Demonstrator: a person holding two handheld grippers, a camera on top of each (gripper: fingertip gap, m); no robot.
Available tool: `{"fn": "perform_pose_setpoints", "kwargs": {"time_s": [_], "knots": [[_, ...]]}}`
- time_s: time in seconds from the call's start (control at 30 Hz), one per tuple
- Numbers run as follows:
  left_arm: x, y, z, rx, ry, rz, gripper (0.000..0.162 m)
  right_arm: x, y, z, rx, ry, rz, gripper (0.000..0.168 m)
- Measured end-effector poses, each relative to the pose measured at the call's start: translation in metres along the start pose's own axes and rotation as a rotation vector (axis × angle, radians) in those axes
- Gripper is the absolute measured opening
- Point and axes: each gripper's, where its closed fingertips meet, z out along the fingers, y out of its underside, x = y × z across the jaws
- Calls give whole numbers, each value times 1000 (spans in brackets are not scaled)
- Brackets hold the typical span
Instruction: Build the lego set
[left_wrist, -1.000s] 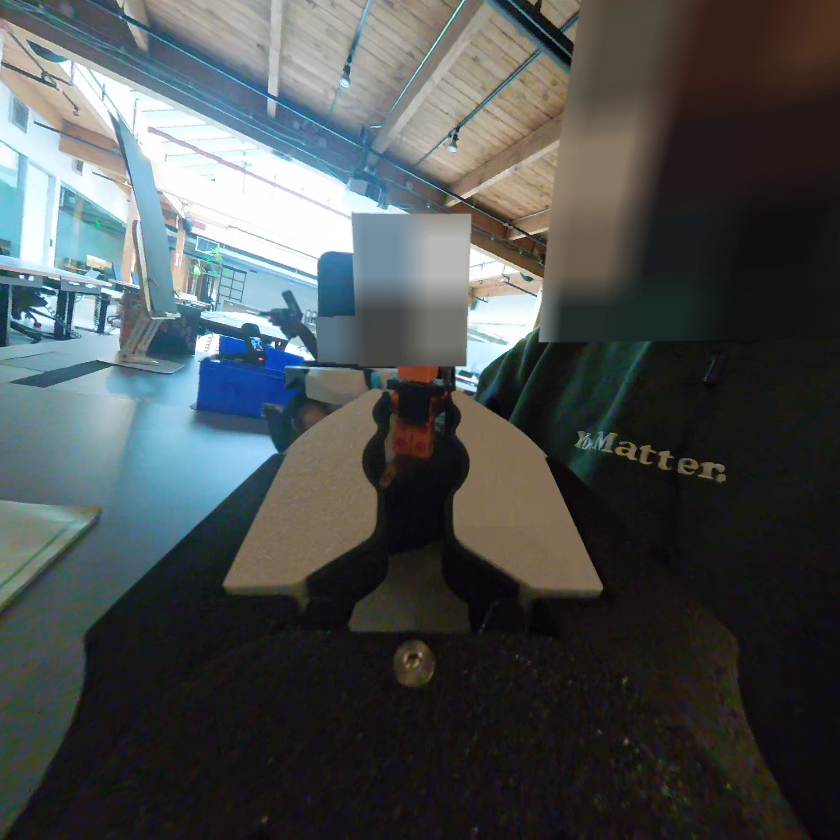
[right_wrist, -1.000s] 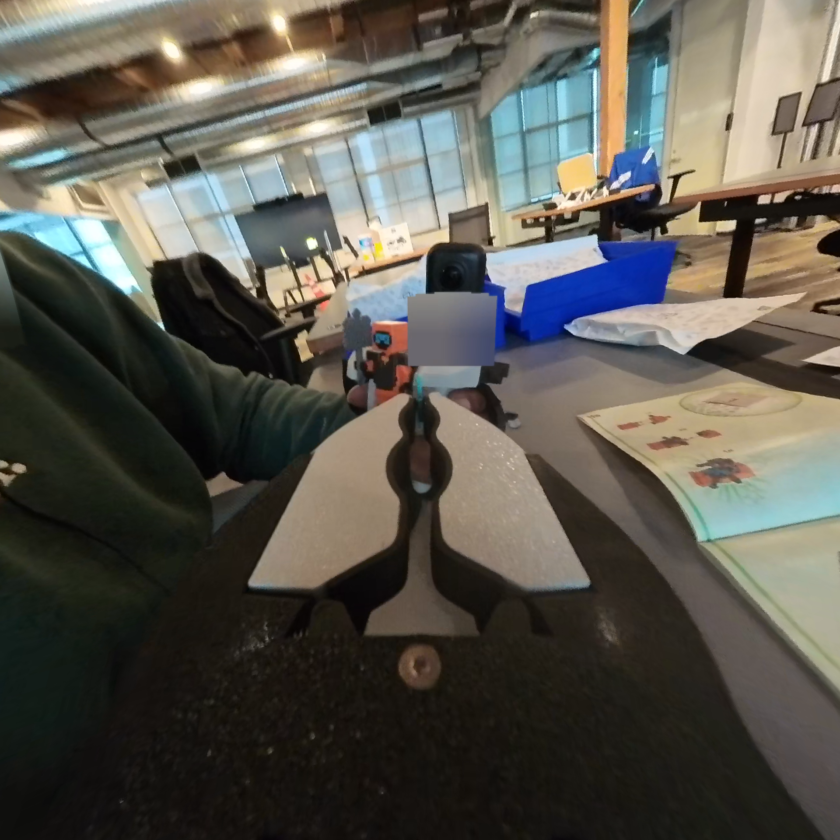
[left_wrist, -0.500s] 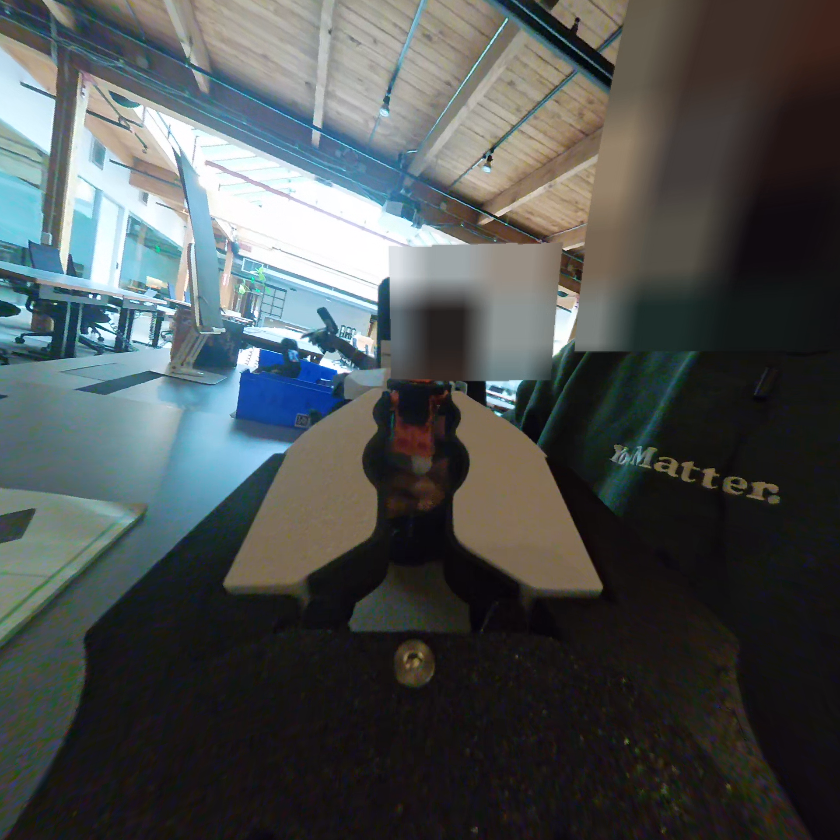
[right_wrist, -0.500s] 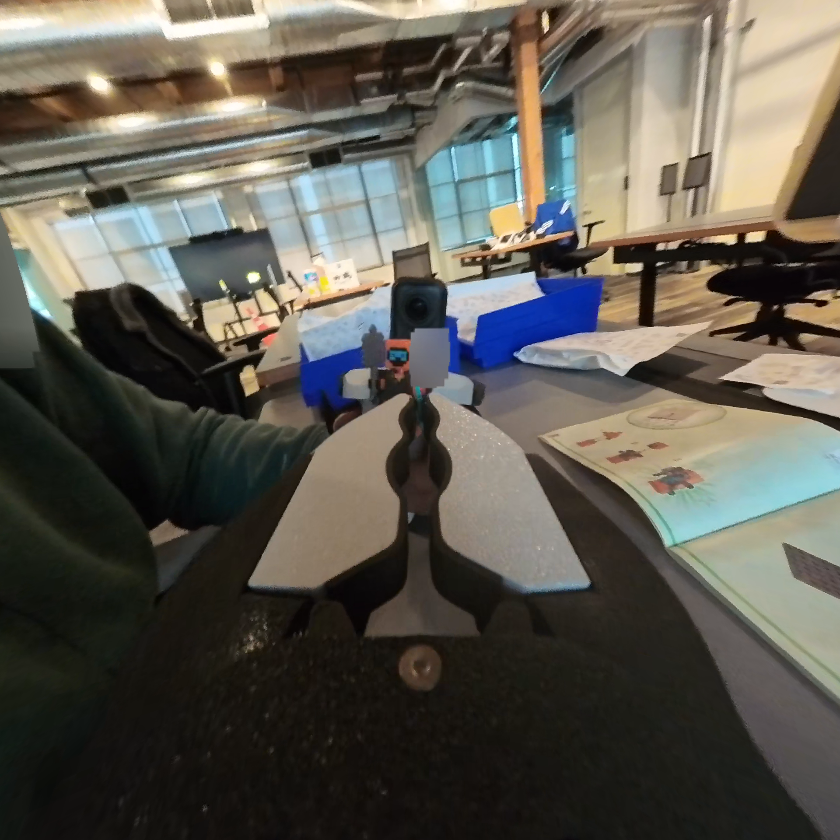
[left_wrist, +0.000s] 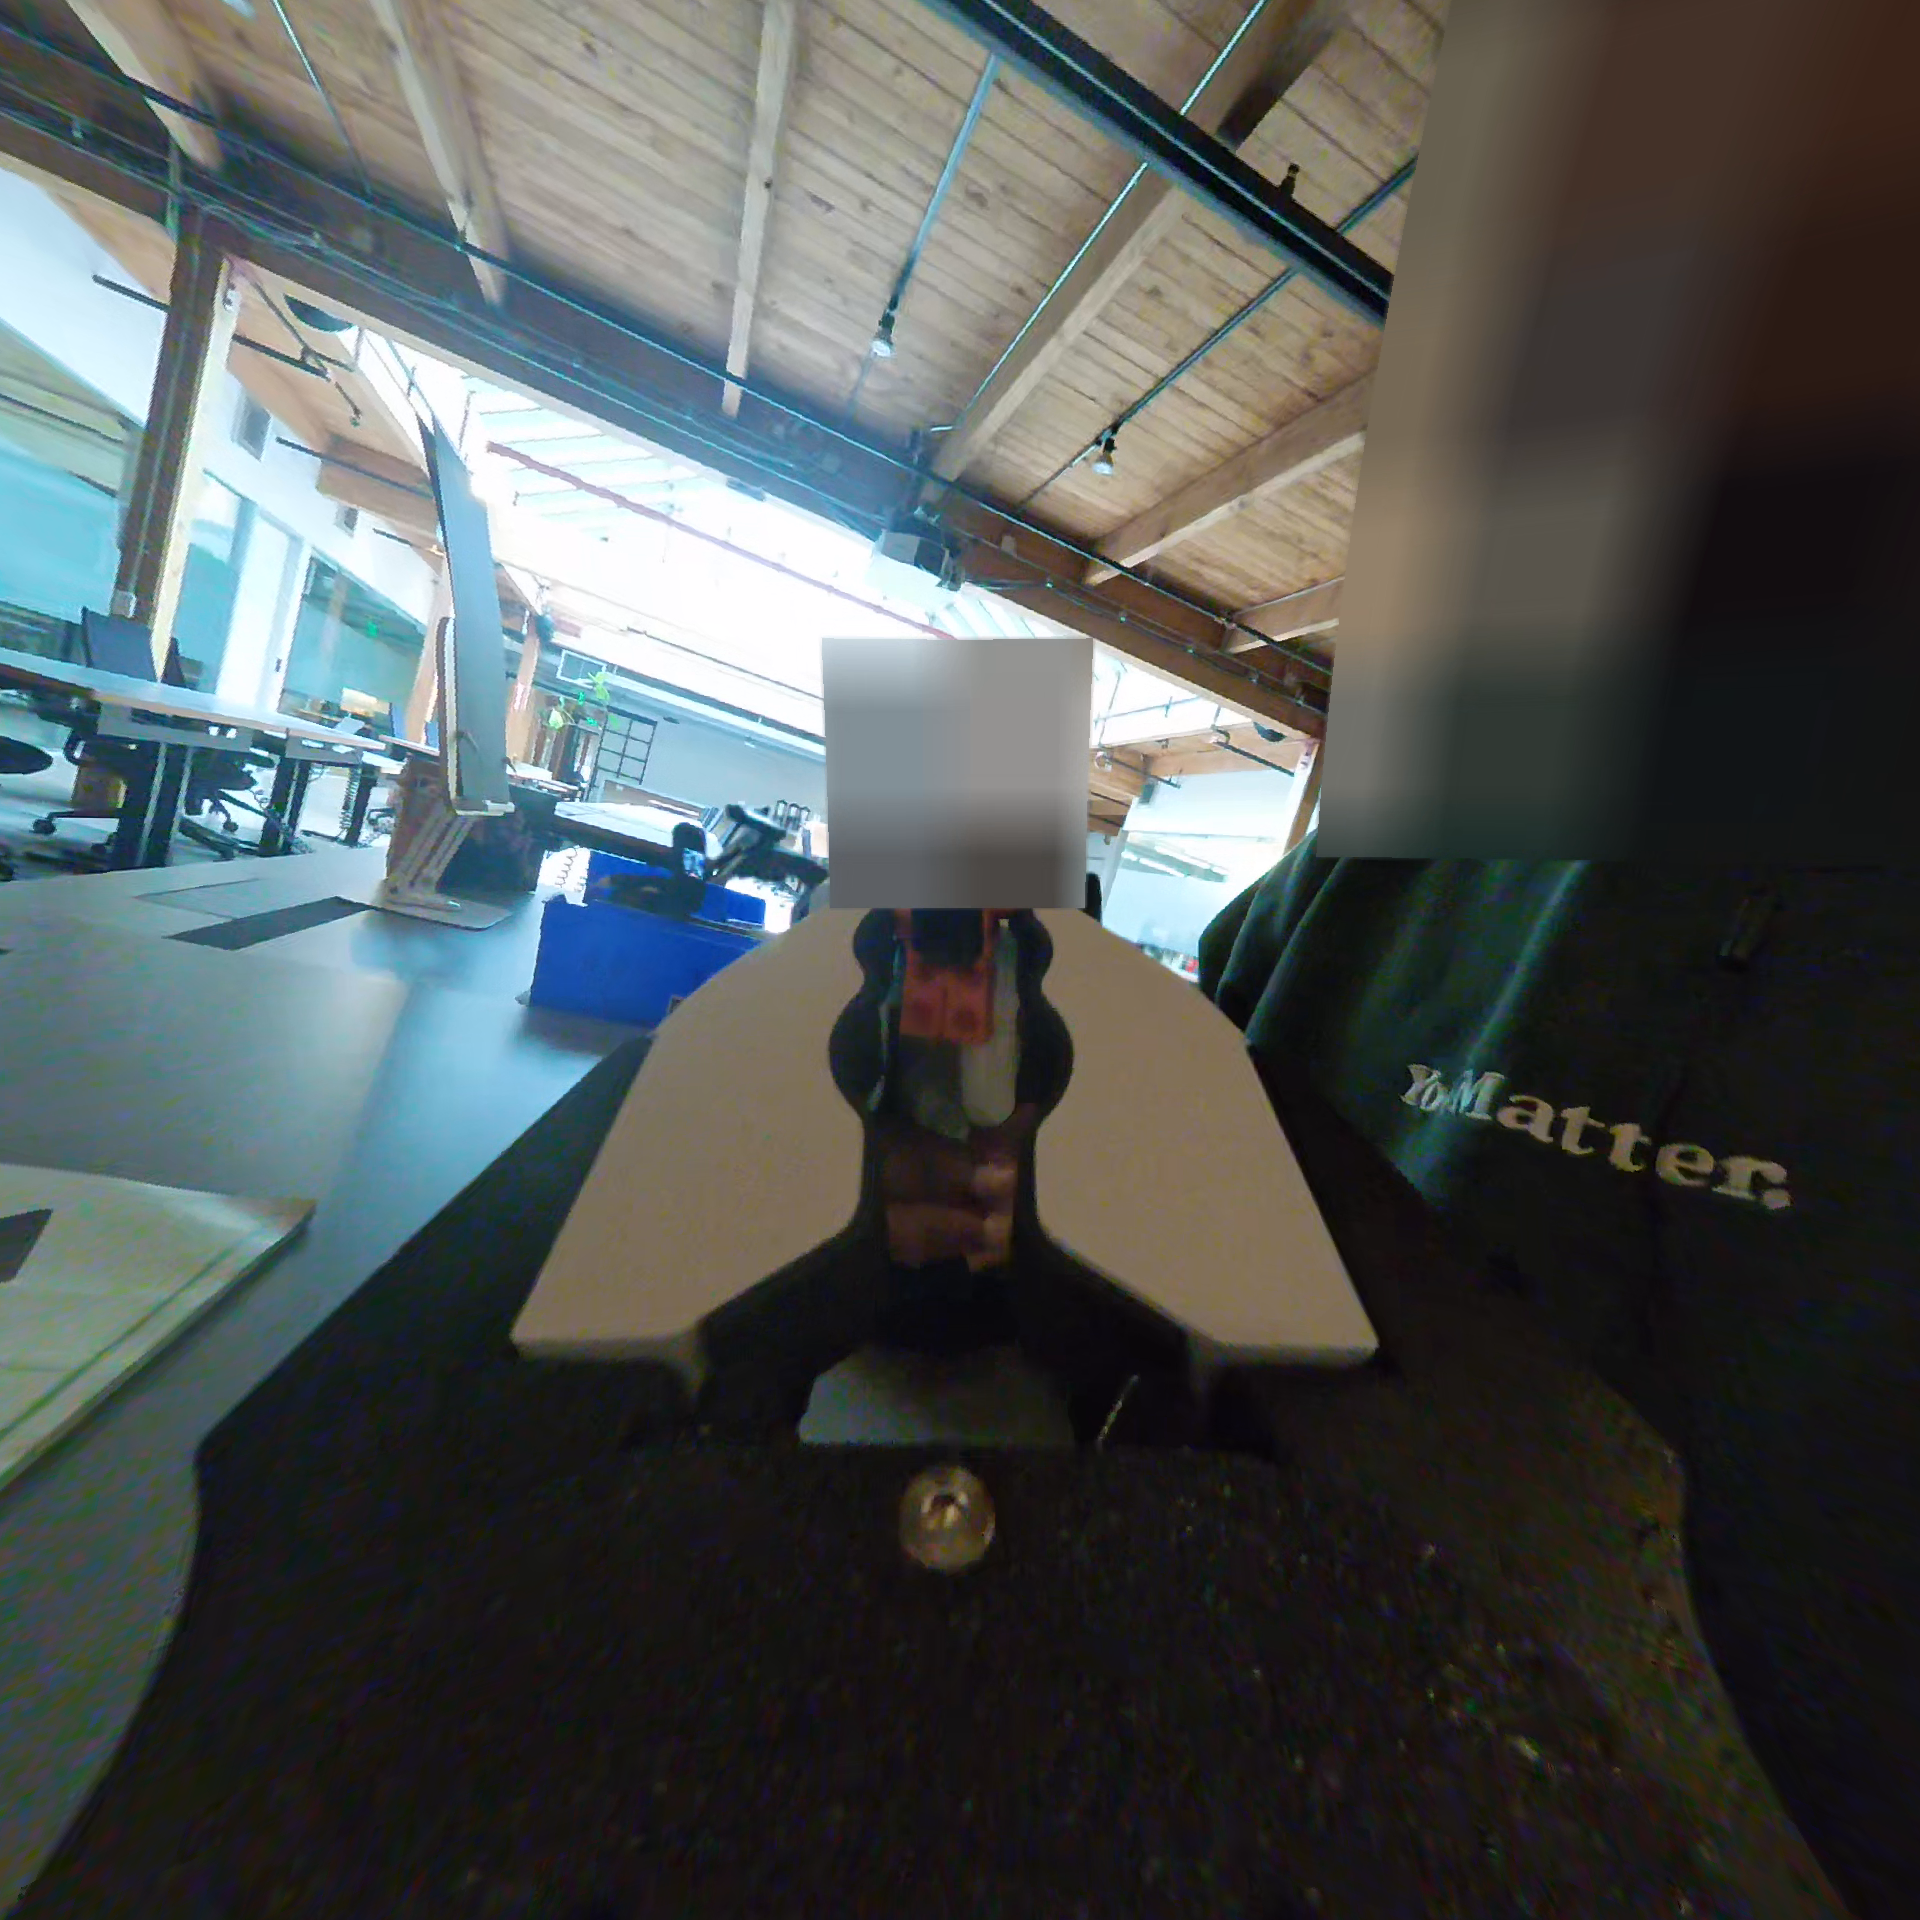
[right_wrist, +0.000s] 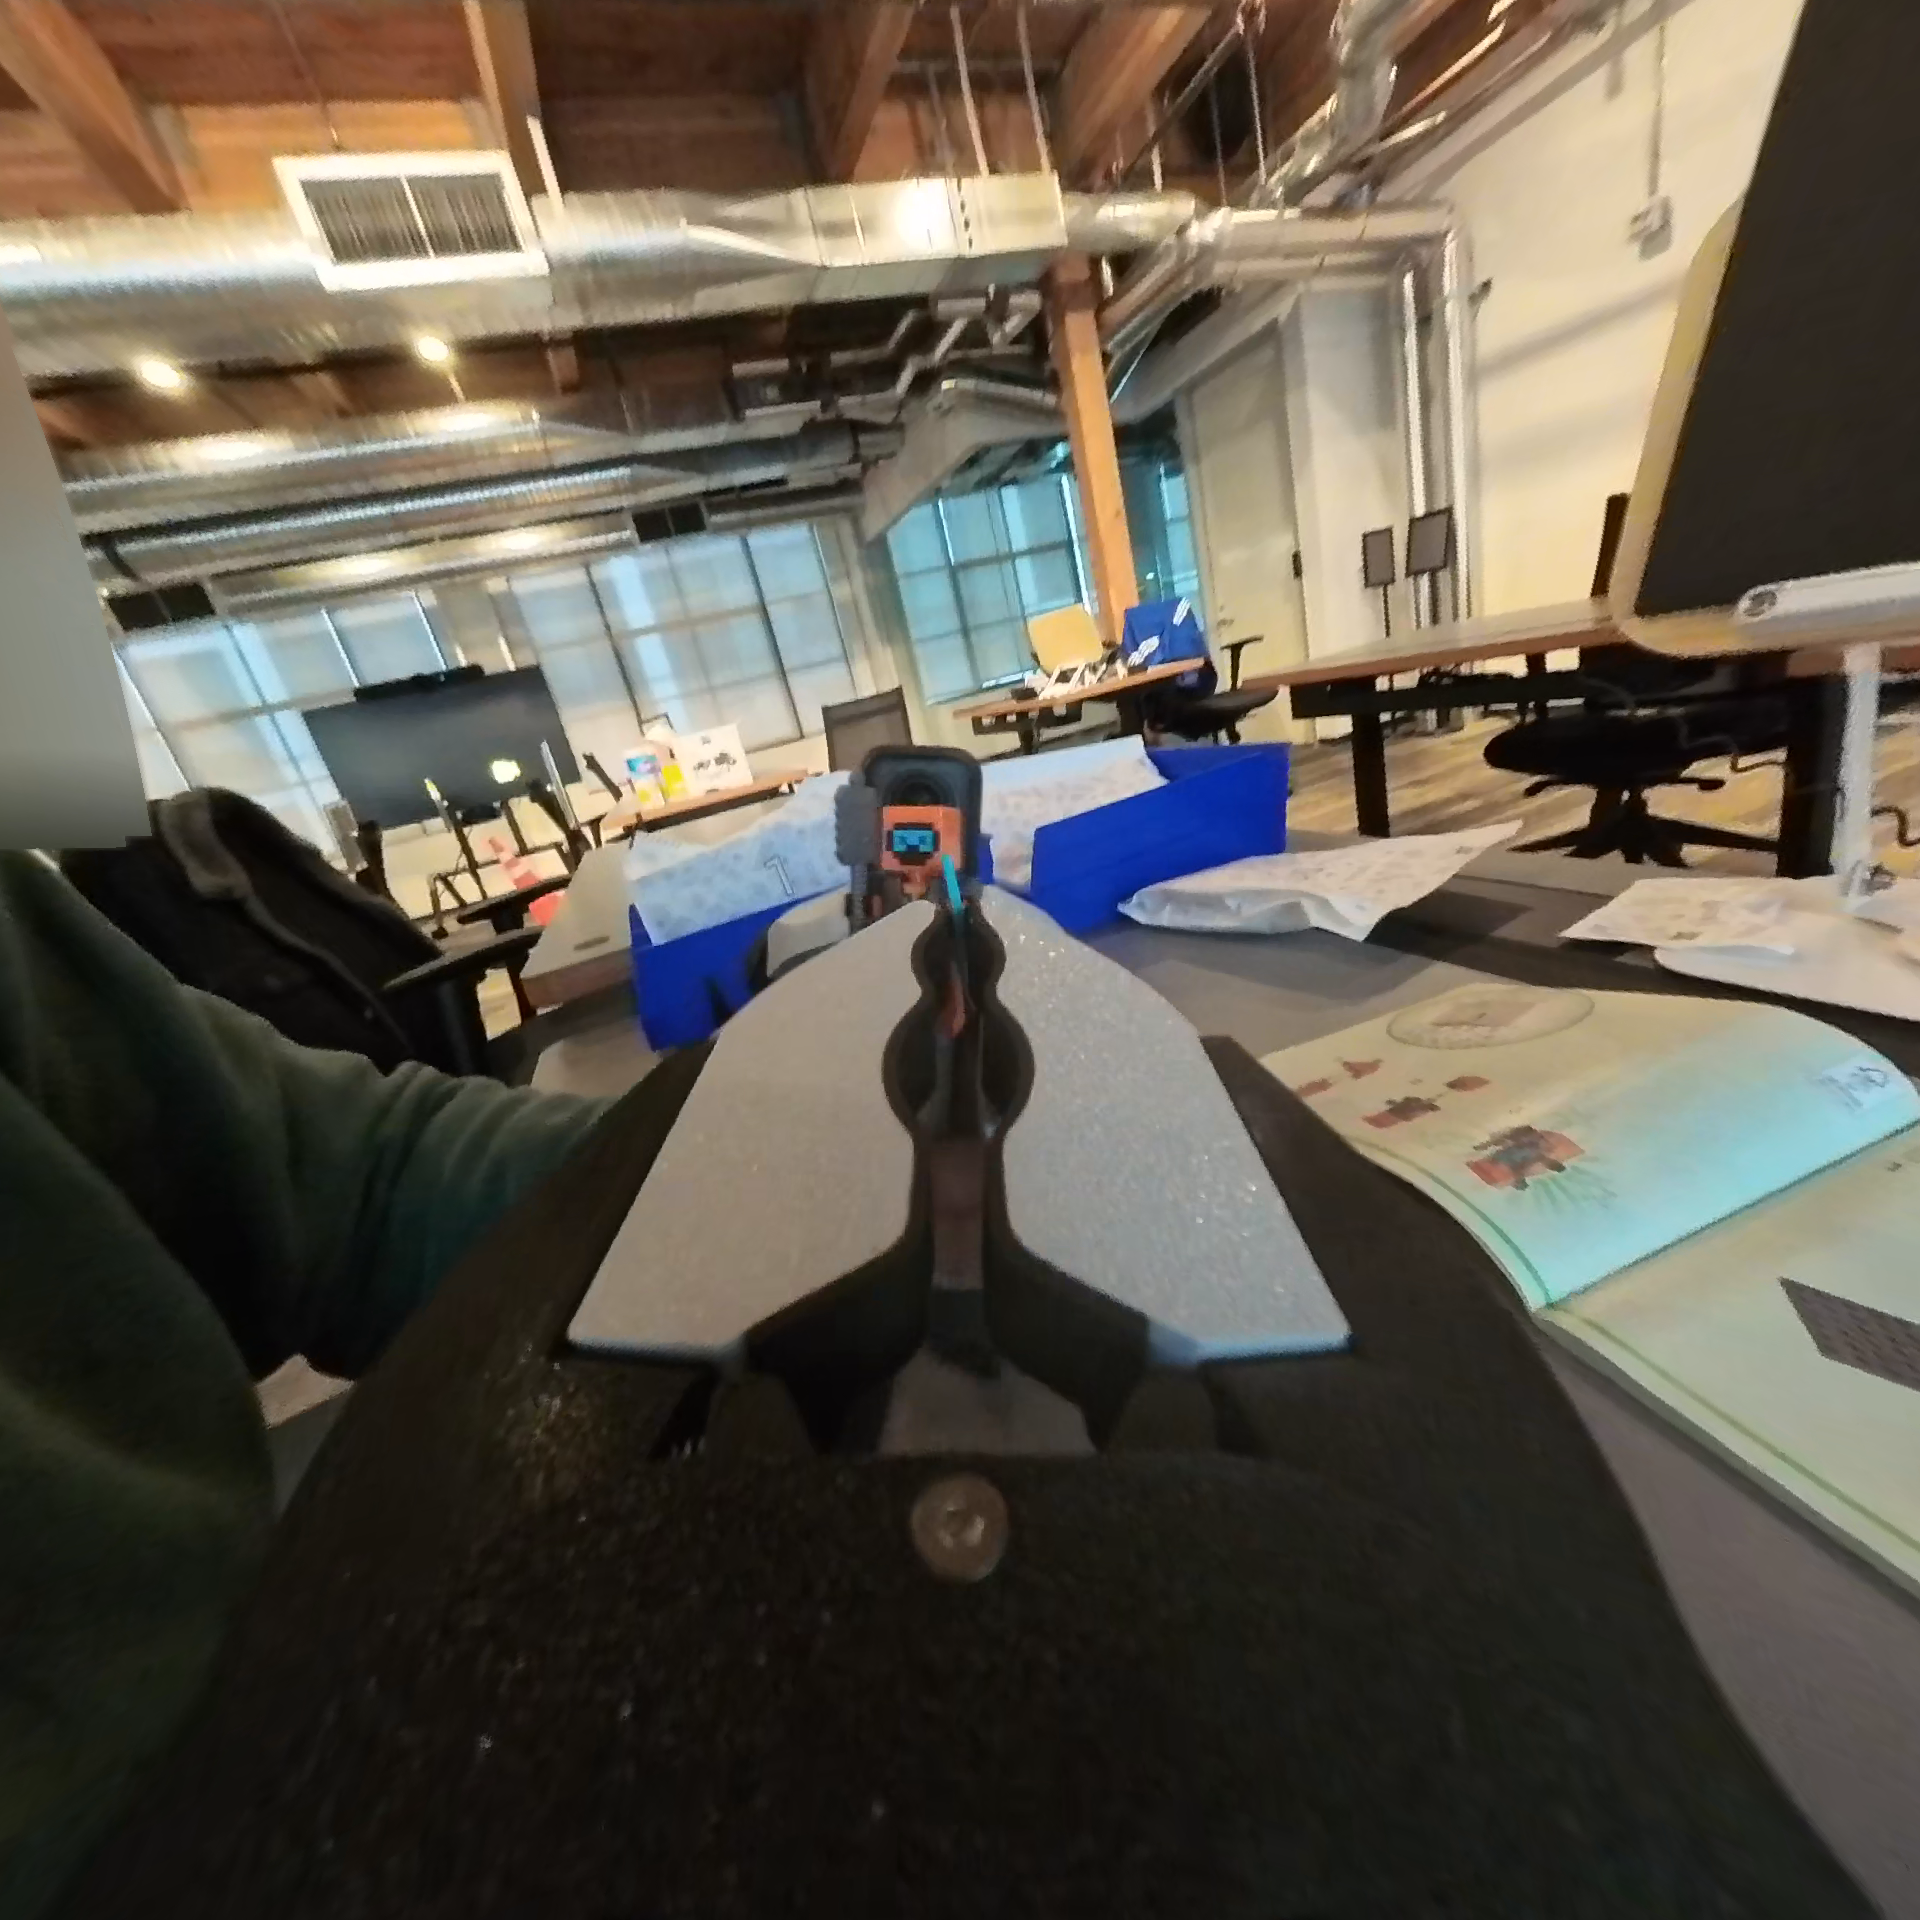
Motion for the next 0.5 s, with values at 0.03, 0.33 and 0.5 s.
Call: {"fn": "perform_pose_setpoints", "kwargs": {"time_s": [0.03, 0.33, 0.5], "knots": [[1, 0, 0, 0, 2, 1, 23, -1, 0, 0, 1, -2, -4, 2], [2, -2, -1, 9, 12, -13, 23, -2, -1, 0, -7, -12, -41, 2], [3, -3, -3, 19, 27, -28, 23, 3, -1, -4, -29, -27, -23, 2]]}}
